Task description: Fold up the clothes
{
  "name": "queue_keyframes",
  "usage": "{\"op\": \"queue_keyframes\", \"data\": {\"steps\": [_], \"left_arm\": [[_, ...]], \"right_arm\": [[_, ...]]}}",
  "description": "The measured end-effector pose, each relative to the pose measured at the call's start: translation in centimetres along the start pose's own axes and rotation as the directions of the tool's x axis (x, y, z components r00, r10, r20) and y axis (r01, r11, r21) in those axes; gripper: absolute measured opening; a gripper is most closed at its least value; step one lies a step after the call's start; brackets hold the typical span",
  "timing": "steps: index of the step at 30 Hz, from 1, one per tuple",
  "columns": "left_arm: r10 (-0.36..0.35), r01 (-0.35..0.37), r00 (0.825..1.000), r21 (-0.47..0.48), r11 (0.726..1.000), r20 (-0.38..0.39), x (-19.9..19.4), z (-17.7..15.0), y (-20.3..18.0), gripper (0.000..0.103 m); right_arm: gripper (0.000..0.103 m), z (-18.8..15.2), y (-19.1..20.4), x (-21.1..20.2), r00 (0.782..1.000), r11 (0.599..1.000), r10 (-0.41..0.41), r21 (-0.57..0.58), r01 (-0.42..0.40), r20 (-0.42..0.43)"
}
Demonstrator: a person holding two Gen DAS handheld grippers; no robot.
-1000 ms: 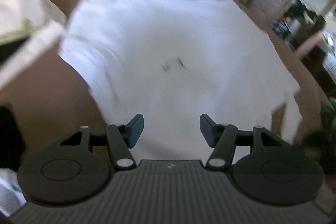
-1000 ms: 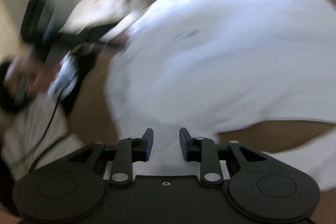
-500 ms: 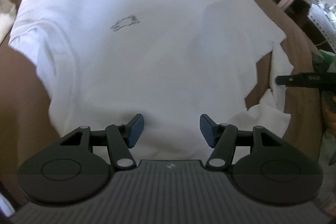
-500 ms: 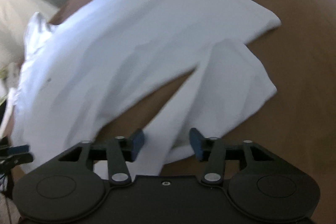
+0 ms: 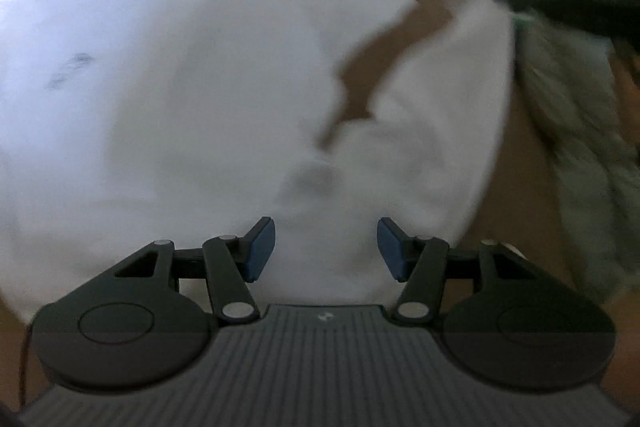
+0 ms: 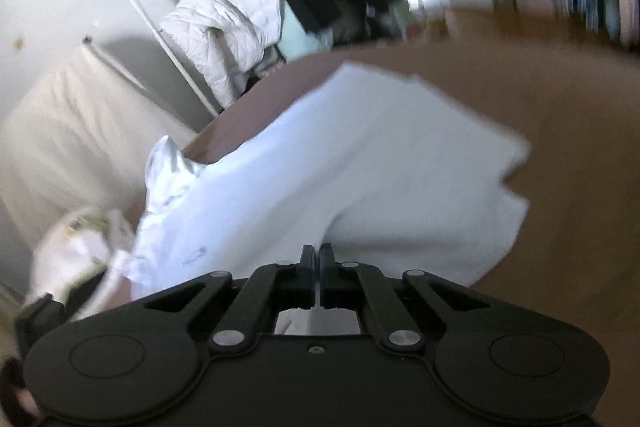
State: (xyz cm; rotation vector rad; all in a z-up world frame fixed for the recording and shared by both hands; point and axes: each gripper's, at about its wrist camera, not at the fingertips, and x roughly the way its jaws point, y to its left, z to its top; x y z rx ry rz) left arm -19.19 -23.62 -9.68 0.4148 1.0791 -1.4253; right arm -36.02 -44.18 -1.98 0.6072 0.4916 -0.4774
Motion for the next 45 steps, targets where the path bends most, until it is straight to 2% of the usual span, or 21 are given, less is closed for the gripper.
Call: {"op": "queue_keyframes", "data": {"steps": [7, 10, 12, 14, 15, 16, 17, 18, 19, 20, 25, 29, 31, 33, 35, 37, 38, 39, 41, 42, 45], "left_arm": [[-0.026, 0.023, 0.997, 0.046, 0.999, 0.076, -1.2, 0.5, -0.5, 0.063], [-0.015, 0.012, 0.994, 0.027, 1.0, 0.109, -2.0, 0.8, 0.7, 0.069], [-0.007, 0.006, 0.992, 0.011, 1.0, 0.129, -2.5, 1.0, 1.6, 0.088], [-0.003, 0.012, 0.993, -0.074, 0.997, 0.115, -2.5, 0.9, 3.6, 0.088], [0.001, 0.014, 0.994, -0.136, 0.991, 0.108, -2.5, 0.8, 4.9, 0.088], [0.002, 0.018, 0.995, -0.195, 0.981, 0.102, -2.5, 0.7, 6.2, 0.087], [0.003, 0.024, 0.995, -0.249, 0.968, 0.104, -2.5, 0.4, 7.4, 0.079], [0.009, 0.024, 0.994, -0.296, 0.955, 0.11, -2.6, 0.1, 8.6, 0.053], [0.012, 0.024, 0.994, -0.327, 0.945, 0.108, -2.7, -0.1, 9.6, 0.037], [0.013, 0.026, 0.994, -0.358, 0.933, 0.106, -2.8, -0.3, 10.6, 0.007], [-0.084, 0.146, 0.985, -0.469, 0.871, 0.151, -3.9, -1.1, 13.8, 0.007], [-0.103, 0.159, 0.986, -0.525, 0.836, 0.135, -3.1, -1.7, 13.8, 0.011], [-0.139, 0.187, 0.982, -0.544, 0.818, 0.128, -2.4, -1.8, 14.0, 0.024], [-0.161, 0.206, 0.978, -0.523, 0.827, 0.13, -2.1, -1.6, 13.8, 0.049], [-0.151, 0.201, 0.979, -0.509, 0.837, 0.139, -1.8, -1.3, 13.5, 0.051], [-0.109, 0.164, 0.984, -0.481, 0.861, 0.14, -1.8, -1.0, 13.3, 0.032], [-0.099, 0.148, 0.986, -0.455, 0.878, 0.131, -1.6, -0.9, 12.9, 0.005], [-0.095, 0.14, 0.988, -0.437, 0.889, 0.124, -1.2, -0.9, 11.9, 0.006], [-0.103, 0.148, 0.987, -0.431, 0.89, 0.126, -2.3, -1.3, 10.6, 0.006], [-0.122, 0.167, 0.984, -0.438, 0.883, 0.129, -3.1, -1.3, 9.8, 0.005], [-0.14, 0.182, 0.982, -0.434, 0.883, 0.127, -6.4, -3.1, 7.5, 0.006]], "right_arm": [[0.003, 5.2, 7.3, 1.4, 0.99, 0.976, 0.107, -0.201, -0.087, 0.088], [0.003, 10.4, 11.9, 3.6, 0.973, 0.929, 0.22, -0.319, -0.189, 0.065], [0.003, 12.6, 16.3, 6.6, 0.969, 0.882, 0.243, -0.424, -0.204, 0.039], [0.006, 14.0, 20.4, 10.8, 0.971, 0.833, 0.239, -0.511, -0.209, -0.007], [0.013, 14.0, 21.9, 13.1, 0.973, 0.826, 0.229, -0.523, -0.209, -0.028], [0.032, 13.8, 23.0, 15.3, 0.975, 0.833, 0.214, -0.513, -0.21, -0.052], [0.04, 13.6, 23.5, 17.1, 0.977, 0.842, 0.197, -0.496, -0.212, -0.083], [0.044, 13.0, 23.5, 18.3, 0.978, 0.849, 0.181, -0.485, -0.207, -0.102], [0.044, 12.3, 23.1, 19.0, 0.98, 0.856, 0.165, -0.478, -0.196, -0.107], [0.045, 11.5, 22.2, 19.3, 0.982, 0.864, 0.154, -0.467, -0.189, -0.111], [0.05, 7.6, 14.5, 18.5, 0.97, 0.917, 0.177, -0.33, -0.223, -0.163], [0.05, 4.3, 9.0, 17.6, 0.92, 0.928, 0.248, -0.199, -0.316, -0.303], [0.051, 2.5, 7.2, 16.6, 0.889, 0.919, 0.29, -0.156, -0.362, -0.355], [0.058, 0.5, 5.9, 16.2, 0.858, 0.915, 0.333, -0.088, -0.395, -0.391], [0.063, -1.5, 5.0, 16.8, 0.84, 0.919, 0.352, -0.017, -0.393, -0.414], [0.064, -2.9, 4.7, 18.2, 0.838, 0.931, 0.344, 0.036, -0.364, -0.423], [0.064, -3.5, 4.5, 18.9, 0.838, 0.936, 0.338, 0.059, -0.347, -0.428], [0.064, -4.1, 4.4, 19.8, 0.835, 0.939, 0.333, 0.073, -0.336, -0.438], [0.043, -5.0, 4.4, 20.7, 0.81, 0.926, 0.363, 0.081, -0.369, -0.46], [0.008, -4.9, 4.6, 20.2, 0.783, 0.9, 0.412, 0.075, -0.429, -0.467], [0.006, -3.8, 5.9, 16.3, 0.664, 0.76, 0.59, 0.038, -0.649, -0.459]]}}
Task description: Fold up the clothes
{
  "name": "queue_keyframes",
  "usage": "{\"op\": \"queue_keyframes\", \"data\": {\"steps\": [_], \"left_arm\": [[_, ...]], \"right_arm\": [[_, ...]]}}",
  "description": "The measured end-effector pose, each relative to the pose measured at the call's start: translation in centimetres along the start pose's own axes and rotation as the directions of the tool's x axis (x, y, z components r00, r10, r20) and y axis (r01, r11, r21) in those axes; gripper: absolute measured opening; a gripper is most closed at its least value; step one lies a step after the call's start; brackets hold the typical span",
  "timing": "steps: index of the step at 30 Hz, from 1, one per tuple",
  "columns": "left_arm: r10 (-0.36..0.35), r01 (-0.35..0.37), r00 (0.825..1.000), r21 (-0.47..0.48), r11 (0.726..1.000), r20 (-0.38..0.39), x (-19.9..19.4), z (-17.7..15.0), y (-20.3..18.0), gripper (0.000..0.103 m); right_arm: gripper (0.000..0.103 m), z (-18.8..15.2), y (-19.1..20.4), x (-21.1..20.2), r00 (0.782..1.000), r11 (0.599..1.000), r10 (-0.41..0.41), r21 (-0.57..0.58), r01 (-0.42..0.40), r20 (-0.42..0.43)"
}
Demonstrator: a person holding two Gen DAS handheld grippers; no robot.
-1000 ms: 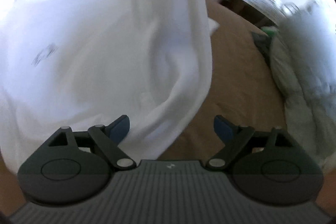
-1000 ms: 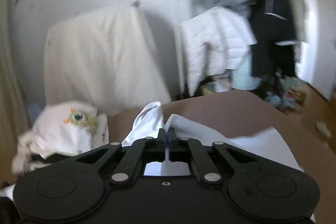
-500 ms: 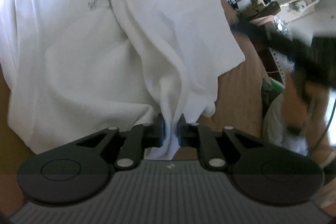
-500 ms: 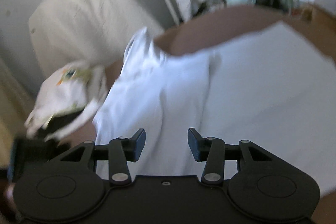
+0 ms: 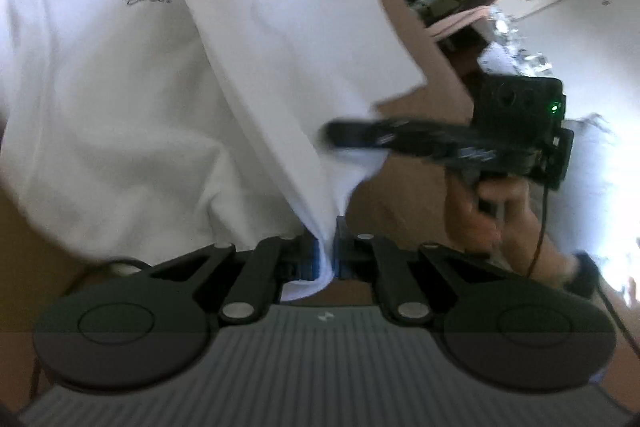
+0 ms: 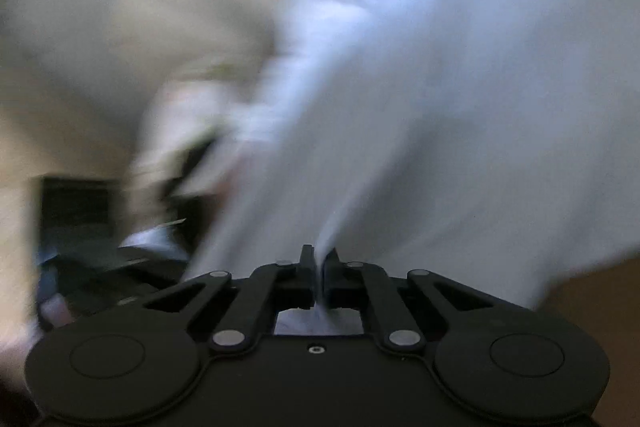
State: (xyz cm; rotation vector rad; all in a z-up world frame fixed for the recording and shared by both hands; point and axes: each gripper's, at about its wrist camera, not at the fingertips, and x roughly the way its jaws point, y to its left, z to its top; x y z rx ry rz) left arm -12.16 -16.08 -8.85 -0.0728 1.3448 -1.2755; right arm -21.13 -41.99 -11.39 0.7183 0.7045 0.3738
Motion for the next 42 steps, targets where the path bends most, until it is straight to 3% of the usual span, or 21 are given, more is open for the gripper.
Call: {"op": "queue_keyframes", "data": {"steps": [2, 4, 7, 9, 13, 20, 21, 24, 25, 27, 29, 31, 33, 34, 37, 42], "left_arm": [[0.057, -0.057, 0.998, 0.013, 0.998, -0.017, -0.6, -1.6, -0.6, 0.006], [0.104, -0.105, 0.991, 0.0, 0.994, -0.084, 0.7, -2.6, -0.5, 0.006], [0.234, -0.217, 0.959, 0.119, 0.969, -0.162, 3.5, -2.8, -1.6, 0.008], [0.284, -0.251, 0.942, 0.186, 0.95, -0.18, 4.5, -3.1, -2.4, 0.008], [0.3, -0.241, 0.94, 0.308, 0.921, -0.161, 4.9, -3.7, -4.9, 0.011], [0.36, -0.255, 0.921, 0.468, 0.846, -0.151, 6.6, -4.0, -7.9, 0.014], [0.367, -0.257, 0.918, 0.484, 0.837, -0.148, 6.6, -4.4, -8.1, 0.02], [0.309, -0.208, 0.938, 0.46, 0.863, -0.155, 5.0, -4.4, -8.1, 0.04], [0.284, -0.194, 0.947, 0.439, 0.877, -0.148, 4.0, -4.3, -7.7, 0.043], [0.22, -0.156, 0.966, 0.366, 0.917, -0.139, 2.1, -3.8, -7.3, 0.046], [0.155, -0.116, 0.983, 0.315, 0.942, -0.1, -0.9, -3.5, -6.8, 0.048], [0.115, -0.097, 0.992, 0.286, 0.953, -0.048, -3.7, -3.0, -6.4, 0.056], [0.125, -0.124, 0.992, 0.253, 0.959, 0.01, -4.7, -1.6, -6.6, 0.068], [0.158, -0.159, 0.987, 0.235, 0.959, 0.023, -4.8, -0.6, -6.6, 0.069], [0.281, -0.283, 0.959, 0.183, 0.942, 0.04, -2.4, 2.8, -6.0, 0.07], [0.441, -0.441, 0.897, 0.05, 0.896, 0.006, 5.3, 6.7, -2.4, 0.069]], "right_arm": [[0.007, -0.4, 2.4, -1.5, 0.999, 0.995, 0.029, -0.094, -0.033, -0.046], [0.007, -1.5, 3.4, -1.2, 0.989, 0.986, -0.036, -0.165, 0.012, -0.142], [0.006, -3.7, 2.2, 1.0, 0.959, 0.982, -0.128, -0.167, 0.087, -0.253], [0.006, -5.1, 1.2, 1.9, 0.951, 0.981, -0.155, -0.152, 0.118, -0.267], [0.007, -6.1, 1.4, 1.1, 0.958, 0.983, -0.146, -0.147, 0.112, -0.245], [0.007, -6.1, 1.1, 2.5, 0.93, 0.973, -0.192, -0.187, 0.138, -0.312], [0.008, -6.2, 1.2, 2.4, 0.928, 0.974, -0.186, -0.188, 0.13, -0.323], [0.015, -5.3, 1.4, 0.3, 0.946, 0.982, -0.147, -0.156, 0.104, -0.288], [0.029, -4.8, 1.1, -1.0, 0.954, 0.986, -0.138, -0.133, 0.106, -0.265], [0.049, -3.9, 0.1, -4.0, 0.964, 0.979, -0.191, -0.103, 0.174, -0.187], [0.051, -2.9, -1.7, -7.5, 0.956, 0.96, -0.281, -0.044, 0.278, -0.089], [0.052, -2.0, -4.0, -11.0, 0.925, 0.923, -0.38, 0.076, 0.377, 0.018], [0.053, -1.5, -6.7, -14.3, 0.874, 0.867, -0.473, 0.234, 0.439, 0.111], [0.054, -1.3, -7.9, -15.6, 0.847, 0.837, -0.511, 0.309, 0.452, 0.147], [0.065, -1.1, -11.2, -18.1, 0.758, 0.73, -0.617, 0.512, 0.452, 0.211], [0.066, -1.3, -15.3, -17.9, 0.584, 0.522, -0.784, 0.734, 0.435, 0.212]]}}
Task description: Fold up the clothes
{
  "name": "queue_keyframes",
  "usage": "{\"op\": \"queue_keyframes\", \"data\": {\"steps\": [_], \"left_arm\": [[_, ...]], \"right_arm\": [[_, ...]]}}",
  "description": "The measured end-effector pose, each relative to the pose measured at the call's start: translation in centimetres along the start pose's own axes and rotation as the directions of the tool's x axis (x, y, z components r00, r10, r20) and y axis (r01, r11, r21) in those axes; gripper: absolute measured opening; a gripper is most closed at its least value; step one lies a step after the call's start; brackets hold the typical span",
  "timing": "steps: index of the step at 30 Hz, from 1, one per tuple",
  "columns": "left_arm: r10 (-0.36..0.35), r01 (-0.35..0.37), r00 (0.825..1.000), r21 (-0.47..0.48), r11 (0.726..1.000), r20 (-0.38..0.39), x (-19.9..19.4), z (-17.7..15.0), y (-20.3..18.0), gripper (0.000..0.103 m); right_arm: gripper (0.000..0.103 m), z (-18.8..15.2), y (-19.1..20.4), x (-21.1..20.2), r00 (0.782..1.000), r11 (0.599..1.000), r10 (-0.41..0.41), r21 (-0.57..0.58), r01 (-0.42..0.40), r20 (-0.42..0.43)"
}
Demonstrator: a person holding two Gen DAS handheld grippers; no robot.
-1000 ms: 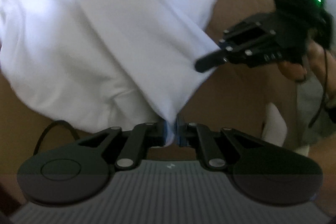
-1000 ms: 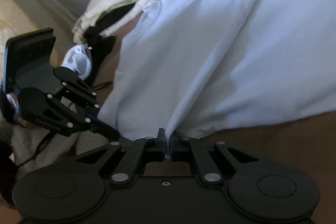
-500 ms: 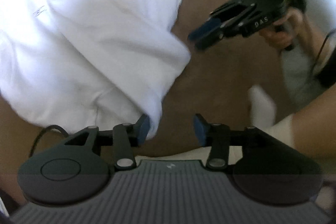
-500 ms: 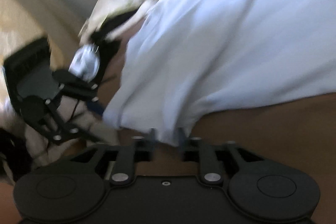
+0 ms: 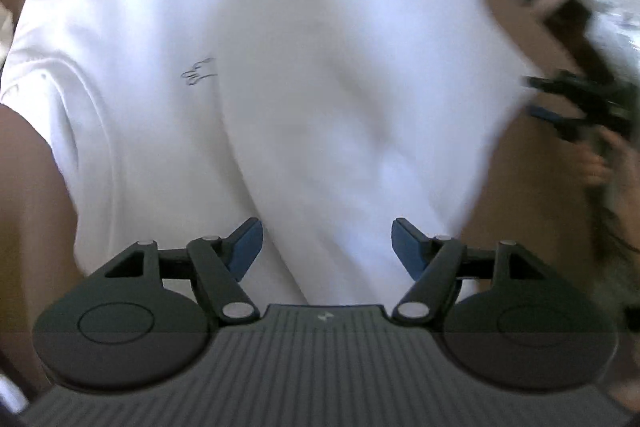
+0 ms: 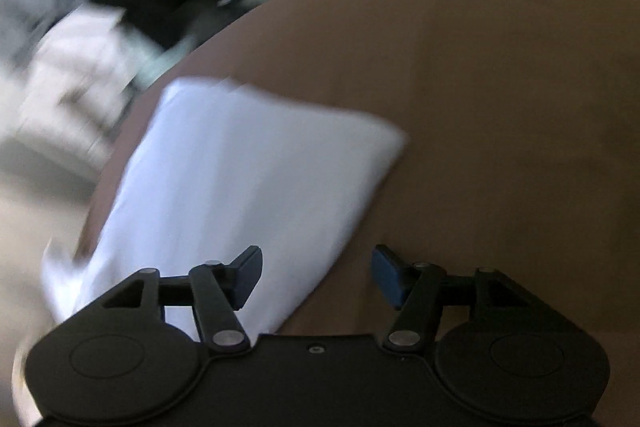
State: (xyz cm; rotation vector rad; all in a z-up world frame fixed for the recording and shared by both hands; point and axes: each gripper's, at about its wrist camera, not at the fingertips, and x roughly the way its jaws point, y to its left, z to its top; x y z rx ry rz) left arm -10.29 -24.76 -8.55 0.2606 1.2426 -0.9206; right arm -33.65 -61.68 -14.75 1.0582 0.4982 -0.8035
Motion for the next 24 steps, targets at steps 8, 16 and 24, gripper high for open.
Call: {"op": "queue_keyframes", "data": {"steps": [8, 16, 24], "left_arm": [[-0.001, 0.001, 1.0, -0.007, 1.0, 0.005, 1.1, -3.0, 0.3, 0.068], [0.113, -0.108, 0.991, 0.069, 0.992, -0.075, 2.2, -6.0, -2.8, 0.071], [0.142, -0.142, 0.99, 0.04, 0.989, -0.009, -0.3, -6.5, -1.9, 0.072]], "right_arm": [[0.004, 1.3, 5.2, -1.9, 0.935, 0.88, -0.029, -0.434, 0.191, 0.353], [0.004, 0.1, 1.9, 3.0, 0.93, 0.767, -0.218, -0.538, 0.35, 0.295], [0.037, 0.4, 4.8, 0.4, 0.842, 0.716, -0.377, -0.454, 0.529, 0.386]]}}
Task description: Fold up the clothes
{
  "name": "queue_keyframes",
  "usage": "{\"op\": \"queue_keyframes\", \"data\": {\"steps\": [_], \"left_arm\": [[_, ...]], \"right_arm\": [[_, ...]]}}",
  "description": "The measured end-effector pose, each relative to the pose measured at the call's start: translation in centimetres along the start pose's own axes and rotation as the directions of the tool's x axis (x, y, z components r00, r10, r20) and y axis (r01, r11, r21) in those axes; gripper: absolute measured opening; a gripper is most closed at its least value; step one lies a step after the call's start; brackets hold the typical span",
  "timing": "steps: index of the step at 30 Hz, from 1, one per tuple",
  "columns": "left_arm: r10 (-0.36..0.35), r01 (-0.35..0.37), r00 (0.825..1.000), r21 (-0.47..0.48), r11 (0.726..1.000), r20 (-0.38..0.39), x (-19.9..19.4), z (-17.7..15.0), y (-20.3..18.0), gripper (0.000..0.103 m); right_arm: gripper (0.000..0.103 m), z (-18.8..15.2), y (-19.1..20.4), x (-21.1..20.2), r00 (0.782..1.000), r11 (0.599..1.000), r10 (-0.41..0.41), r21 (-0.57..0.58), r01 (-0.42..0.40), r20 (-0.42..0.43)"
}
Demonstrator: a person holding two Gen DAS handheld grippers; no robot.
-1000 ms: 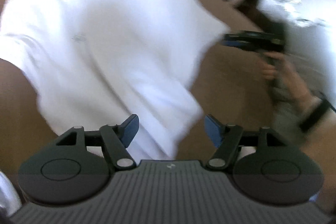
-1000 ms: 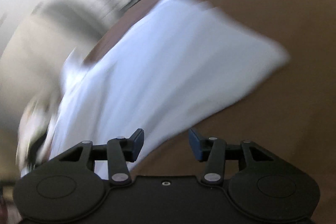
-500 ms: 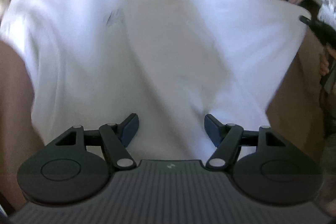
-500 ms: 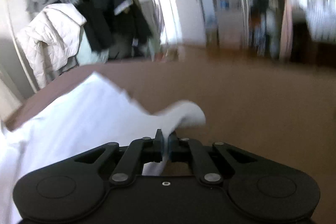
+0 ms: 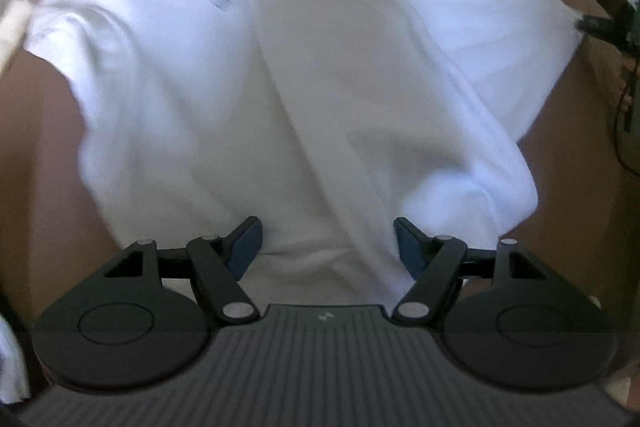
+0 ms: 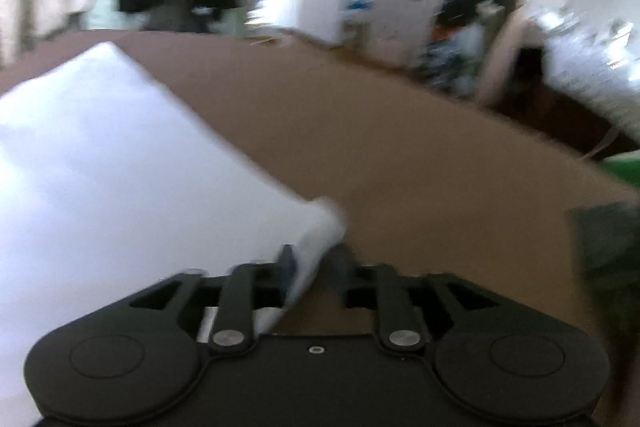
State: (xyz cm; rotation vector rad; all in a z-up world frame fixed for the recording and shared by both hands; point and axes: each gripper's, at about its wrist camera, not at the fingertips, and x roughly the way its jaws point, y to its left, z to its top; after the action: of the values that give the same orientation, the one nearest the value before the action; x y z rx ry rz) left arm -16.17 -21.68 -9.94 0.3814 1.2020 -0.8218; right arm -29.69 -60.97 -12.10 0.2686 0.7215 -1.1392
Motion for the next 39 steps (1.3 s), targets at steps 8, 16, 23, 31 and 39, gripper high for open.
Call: {"op": "queue_keyframes", "data": {"steps": [8, 16, 23, 31, 39], "left_arm": [[0.201, -0.166, 0.977, -0.346, 0.923, 0.067, -2.6, -0.7, 13.1, 0.078], [-0.003, 0.092, 0.989, -0.604, 0.792, 0.148, 0.8, -0.9, 17.6, 0.087], [0.05, 0.031, 0.977, -0.372, 0.928, 0.206, 0.9, 2.0, 12.4, 0.006], [0.633, -0.604, 0.774, -0.261, 0.753, 0.035, 0.5, 1.8, 9.5, 0.011], [0.425, -0.357, 0.9, -0.392, 0.848, 0.101, -1.5, 1.4, 10.4, 0.021]], "right_arm": [[0.049, 1.4, 4.6, -10.7, 0.822, 0.821, 0.569, -0.048, -0.569, -0.008], [0.053, -5.1, 15.3, -15.5, 0.39, 0.405, 0.866, -0.018, -0.914, -0.314], [0.053, -8.3, 16.5, -15.2, 0.401, 0.408, 0.857, -0.05, -0.912, -0.323], [0.053, -10.2, 16.0, -15.0, 0.441, 0.405, 0.834, -0.176, -0.897, -0.33], [0.056, -10.7, 15.3, -16.9, 0.382, 0.306, 0.818, -0.237, -0.922, -0.43]]}}
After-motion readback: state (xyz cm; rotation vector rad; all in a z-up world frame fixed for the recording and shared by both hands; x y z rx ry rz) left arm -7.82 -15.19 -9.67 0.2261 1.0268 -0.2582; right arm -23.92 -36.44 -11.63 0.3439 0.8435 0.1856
